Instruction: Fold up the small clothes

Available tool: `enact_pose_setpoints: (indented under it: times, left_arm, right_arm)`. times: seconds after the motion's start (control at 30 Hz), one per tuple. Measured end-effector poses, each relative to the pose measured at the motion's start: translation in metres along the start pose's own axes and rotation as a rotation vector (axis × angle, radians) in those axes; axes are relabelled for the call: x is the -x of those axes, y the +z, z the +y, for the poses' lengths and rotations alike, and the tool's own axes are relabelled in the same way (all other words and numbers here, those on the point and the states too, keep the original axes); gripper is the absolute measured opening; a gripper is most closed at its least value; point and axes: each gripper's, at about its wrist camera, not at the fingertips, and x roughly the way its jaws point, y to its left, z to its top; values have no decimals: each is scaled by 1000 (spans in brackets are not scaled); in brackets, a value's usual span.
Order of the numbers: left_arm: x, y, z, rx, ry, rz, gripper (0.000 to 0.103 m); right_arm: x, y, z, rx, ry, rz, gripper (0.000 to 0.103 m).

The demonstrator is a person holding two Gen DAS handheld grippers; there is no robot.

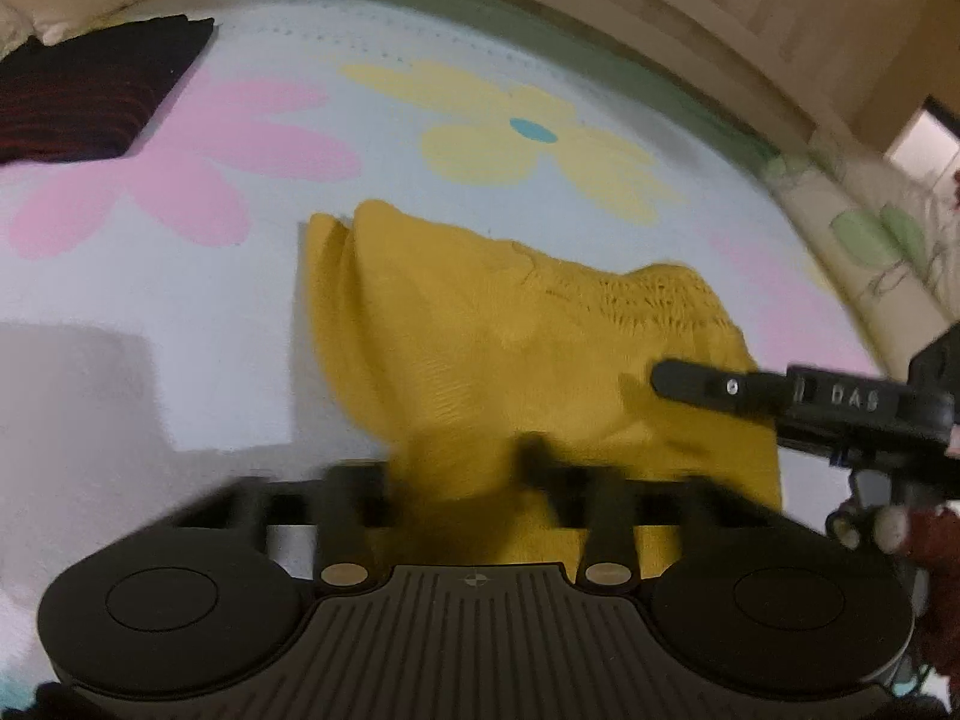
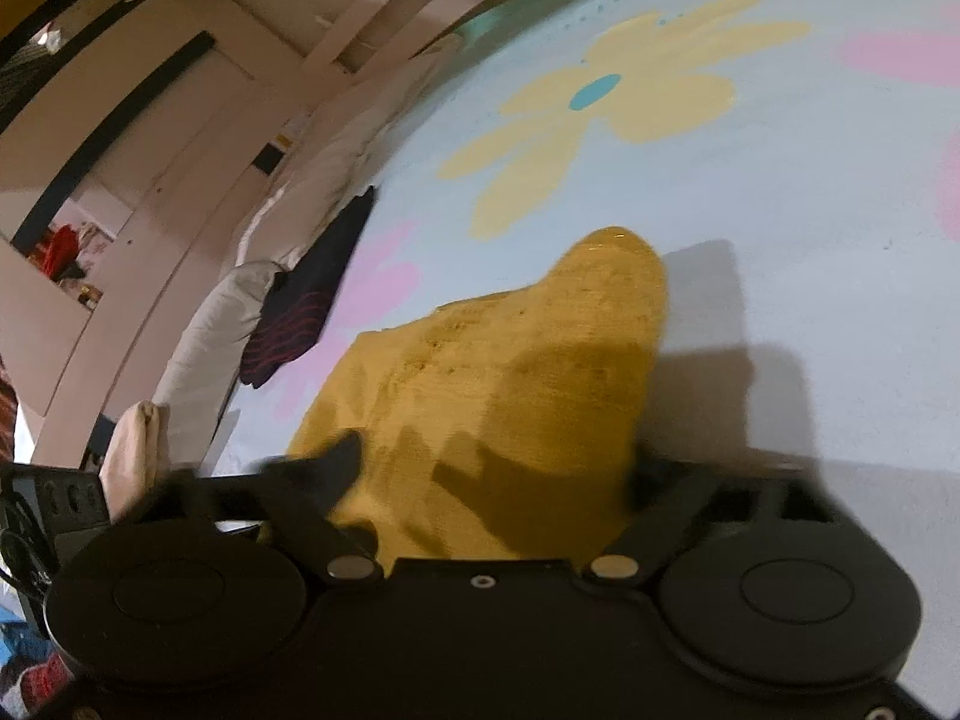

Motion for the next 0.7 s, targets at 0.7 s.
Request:
enact_pose_setpoints:
  times: [0.7]
  left_arm:
    - [129, -63, -92, -148, -117, -30, 23]
  right_arm:
    - [142, -57, 94, 101, -96, -38, 36]
